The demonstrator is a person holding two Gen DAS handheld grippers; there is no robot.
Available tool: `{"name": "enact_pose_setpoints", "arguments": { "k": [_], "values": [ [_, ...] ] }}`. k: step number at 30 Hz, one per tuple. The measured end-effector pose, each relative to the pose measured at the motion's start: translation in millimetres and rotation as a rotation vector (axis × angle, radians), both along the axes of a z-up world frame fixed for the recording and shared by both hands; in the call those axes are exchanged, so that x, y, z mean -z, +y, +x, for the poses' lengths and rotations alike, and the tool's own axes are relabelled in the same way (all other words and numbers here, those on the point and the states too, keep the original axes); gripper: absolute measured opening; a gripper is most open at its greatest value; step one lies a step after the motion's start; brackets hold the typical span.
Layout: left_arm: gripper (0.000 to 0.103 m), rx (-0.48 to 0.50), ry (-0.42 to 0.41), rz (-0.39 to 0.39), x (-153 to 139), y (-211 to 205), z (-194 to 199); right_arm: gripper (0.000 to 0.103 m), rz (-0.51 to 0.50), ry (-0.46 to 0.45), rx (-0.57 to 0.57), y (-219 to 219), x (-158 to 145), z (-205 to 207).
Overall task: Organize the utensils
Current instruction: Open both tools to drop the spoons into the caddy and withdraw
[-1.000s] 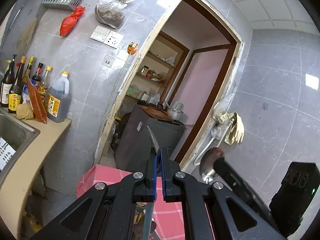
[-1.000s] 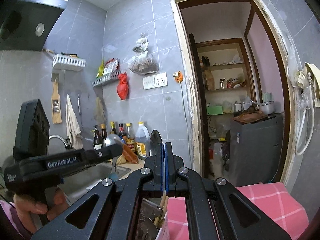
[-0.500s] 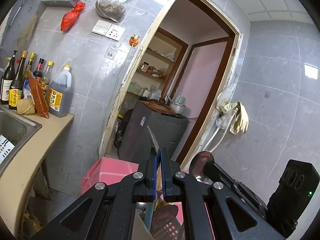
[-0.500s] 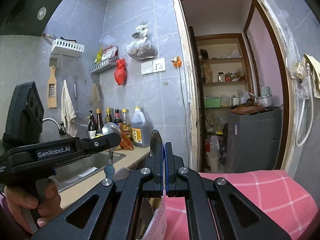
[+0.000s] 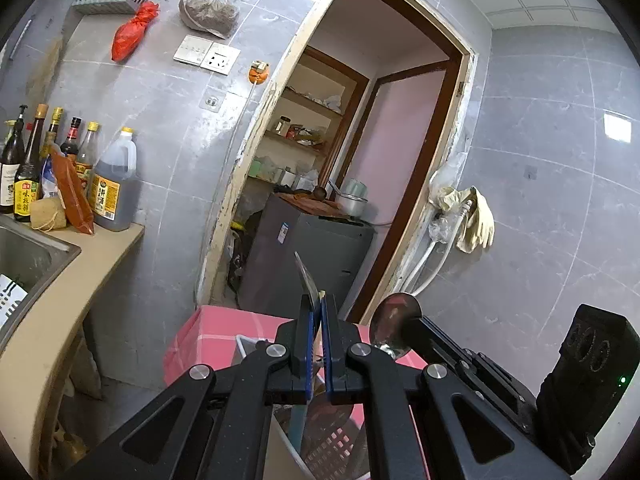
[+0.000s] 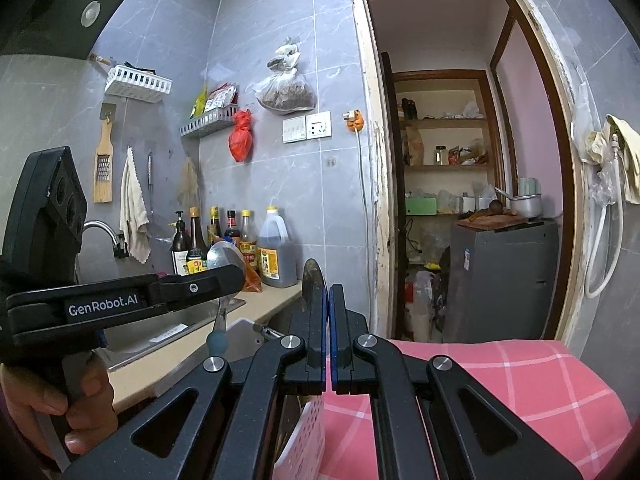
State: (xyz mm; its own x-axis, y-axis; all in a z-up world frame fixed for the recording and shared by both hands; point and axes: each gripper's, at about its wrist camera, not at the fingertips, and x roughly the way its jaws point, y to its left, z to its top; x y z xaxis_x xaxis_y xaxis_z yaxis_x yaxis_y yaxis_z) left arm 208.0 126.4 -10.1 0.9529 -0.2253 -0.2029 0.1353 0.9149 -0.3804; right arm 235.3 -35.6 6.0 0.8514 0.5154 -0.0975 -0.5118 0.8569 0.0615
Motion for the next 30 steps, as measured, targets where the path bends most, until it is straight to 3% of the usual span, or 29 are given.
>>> {"name": "enact_pose_setpoints", "arguments": {
  "k": [14, 16, 20, 28, 30],
  "values": [
    [0.006, 0.026, 0.056, -0.027, 7, 2, -8, 0.003, -0.002, 0.068, -0.026, -4, 9, -2],
    [0.009, 0.026, 0.059, -0.027, 6, 2, -11, 0.003, -0.005, 0.084, -0.026, -6, 11, -3],
    [0.028, 0.018, 0.050, -0.031, 1, 2, -19, 0.005, -0.012, 0.119, -0.037, -7, 12, -3],
    [0.033, -0.044, 0.067, -0.012, -9, 3, -35, 0.008, 0.009, 0.131, -0.022, -18, 1, -12],
    [0.036, -0.064, 0.078, 0.001, -14, 2, -41, 0.014, 0.012, 0.129, -0.018, -21, -5, -16]
  ]
}}
